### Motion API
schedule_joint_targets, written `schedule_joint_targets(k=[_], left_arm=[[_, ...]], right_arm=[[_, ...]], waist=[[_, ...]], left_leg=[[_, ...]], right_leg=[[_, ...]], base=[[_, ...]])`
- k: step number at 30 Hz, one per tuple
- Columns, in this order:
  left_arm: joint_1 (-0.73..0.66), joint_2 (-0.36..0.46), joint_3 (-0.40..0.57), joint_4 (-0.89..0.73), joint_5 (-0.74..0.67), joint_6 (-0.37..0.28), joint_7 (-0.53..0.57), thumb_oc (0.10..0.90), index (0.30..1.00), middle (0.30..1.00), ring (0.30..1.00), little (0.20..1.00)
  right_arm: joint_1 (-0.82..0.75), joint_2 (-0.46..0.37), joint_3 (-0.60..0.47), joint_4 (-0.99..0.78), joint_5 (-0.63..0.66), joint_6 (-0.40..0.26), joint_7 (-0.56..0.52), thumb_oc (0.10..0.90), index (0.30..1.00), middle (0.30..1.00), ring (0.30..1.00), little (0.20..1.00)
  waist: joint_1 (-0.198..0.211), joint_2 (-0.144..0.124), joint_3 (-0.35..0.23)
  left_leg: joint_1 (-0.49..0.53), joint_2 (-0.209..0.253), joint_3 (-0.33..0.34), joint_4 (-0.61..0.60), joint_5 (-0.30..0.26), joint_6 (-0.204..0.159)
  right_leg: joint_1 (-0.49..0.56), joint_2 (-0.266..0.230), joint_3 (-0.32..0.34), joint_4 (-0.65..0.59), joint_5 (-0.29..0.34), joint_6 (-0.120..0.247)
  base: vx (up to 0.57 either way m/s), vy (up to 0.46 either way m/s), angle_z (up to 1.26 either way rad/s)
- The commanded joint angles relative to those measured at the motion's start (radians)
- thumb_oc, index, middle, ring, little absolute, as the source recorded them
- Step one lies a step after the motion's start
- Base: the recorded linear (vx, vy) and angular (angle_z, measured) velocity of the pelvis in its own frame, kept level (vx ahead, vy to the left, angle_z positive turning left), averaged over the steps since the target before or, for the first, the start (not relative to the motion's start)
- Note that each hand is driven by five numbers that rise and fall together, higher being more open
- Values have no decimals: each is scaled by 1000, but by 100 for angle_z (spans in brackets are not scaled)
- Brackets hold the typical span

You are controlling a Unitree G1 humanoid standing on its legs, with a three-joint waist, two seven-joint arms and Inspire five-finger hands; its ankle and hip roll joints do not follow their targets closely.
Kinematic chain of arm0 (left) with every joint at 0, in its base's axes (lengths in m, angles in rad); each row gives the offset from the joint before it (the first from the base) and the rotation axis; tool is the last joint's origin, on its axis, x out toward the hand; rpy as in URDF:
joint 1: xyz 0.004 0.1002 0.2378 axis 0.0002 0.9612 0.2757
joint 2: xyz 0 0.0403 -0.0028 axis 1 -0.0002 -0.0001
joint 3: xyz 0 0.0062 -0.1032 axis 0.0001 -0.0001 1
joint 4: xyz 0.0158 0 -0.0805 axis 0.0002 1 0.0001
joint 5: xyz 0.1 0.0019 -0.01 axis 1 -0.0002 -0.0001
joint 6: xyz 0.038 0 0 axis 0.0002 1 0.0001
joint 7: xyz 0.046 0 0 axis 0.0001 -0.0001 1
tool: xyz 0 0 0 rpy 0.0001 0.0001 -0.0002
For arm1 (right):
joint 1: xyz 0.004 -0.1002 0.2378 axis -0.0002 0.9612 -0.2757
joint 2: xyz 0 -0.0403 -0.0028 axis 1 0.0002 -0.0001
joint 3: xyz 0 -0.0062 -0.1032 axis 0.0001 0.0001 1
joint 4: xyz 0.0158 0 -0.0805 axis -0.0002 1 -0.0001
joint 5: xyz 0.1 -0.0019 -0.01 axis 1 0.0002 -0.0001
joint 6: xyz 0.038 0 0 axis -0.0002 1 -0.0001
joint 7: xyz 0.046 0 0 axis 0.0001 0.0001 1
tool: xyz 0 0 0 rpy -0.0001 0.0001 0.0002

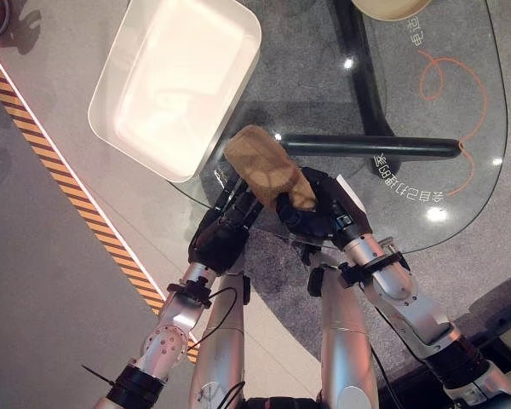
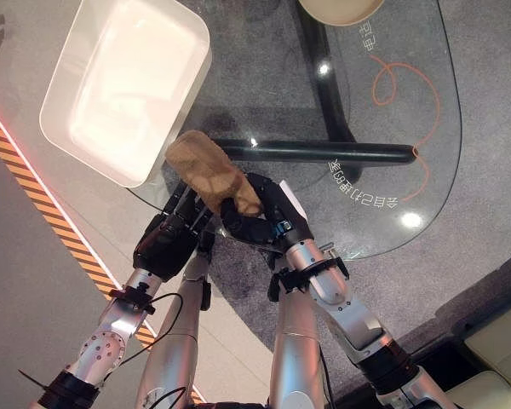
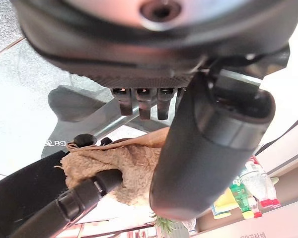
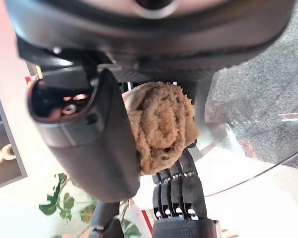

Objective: Wipe the table with a cloth and put it in the basket.

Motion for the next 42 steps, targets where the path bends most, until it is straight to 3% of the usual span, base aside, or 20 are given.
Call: schedule_joint_targets(k=[1, 10, 18, 19, 20, 21, 41, 42], left_arm=[[16, 7, 0, -183, 30, -5, -70, 800, 900, 900, 900, 900], [8, -1, -1, -196, -28, -15, -75, 800, 900, 900, 900, 900], [13, -27, 2, -219, -163, -22, -109, 800, 900, 900, 900, 900], [13, -30, 2, -221, -169, -23, -111, 432, 585, 585, 585, 532], [14, -34, 1, -224, -170, -27, -109, 298, 469, 469, 469, 398], [15, -41, 3, -223, -181, -32, -117, 100, 300, 300, 300, 200], [18, -65, 15, -222, -213, -24, -96, 100, 300, 300, 300, 200], [17, -66, 15, -224, -212, -25, -93, 100, 300, 300, 300, 200]], right_arm=[[-58, -21, 49, -198, -65, -61, 128, 100, 300, 300, 300, 200], [-91, -59, 106, -214, -198, -17, 209, 100, 300, 300, 300, 200], [-99, -65, 125, -210, -243, -16, 150, 100, 300, 300, 300, 200], [-98, -62, 122, -210, -242, -19, 142, 100, 300, 300, 300, 200], [-97, -59, 120, -208, -241, -23, 135, 100, 300, 300, 300, 200], [-95, -53, 112, -208, -246, -27, 130, 100, 300, 300, 300, 200], [-85, -36, 81, -202, -255, -21, 82, 100, 300, 300, 300, 200], [-85, -32, 79, -200, -258, -20, 73, 180, 368, 368, 368, 280]], waist=[[0, -13, -26], [4, -15, -26], [6, -20, -26], [6, -20, -26], [6, -21, -26], [5, -22, -26], [6, -28, -26], [6, -28, -26]], left_leg=[[-5, -78, 148, 57, -68, 80], [-11, -80, 142, 55, -63, 77], [-14, -81, 137, 54, -64, 76], [-15, -82, 137, 53, -63, 76], [-16, -82, 137, 54, -63, 76], [-16, -83, 137, 54, -64, 76], [-21, -86, 136, 63, -72, 79], [-22, -86, 136, 65, -73, 78]], right_leg=[[55, 99, 10, -196, 139, 23], [52, 100, 7, -197, 138, 23], [51, 98, 4, -199, 137, 24], [50, 98, 4, -200, 138, 24], [50, 98, 4, -201, 139, 24], [51, 98, 5, -203, 139, 24], [46, 95, 2, -197, 137, 23], [46, 95, 3, -196, 137, 24]], base=[[0, 0, 0], [0, 0, 0], [0, 0, 0], [0, 0, 0], [0, 0, 0], [0, 0, 0], [0, 0, 0], [0, 0, 0]])
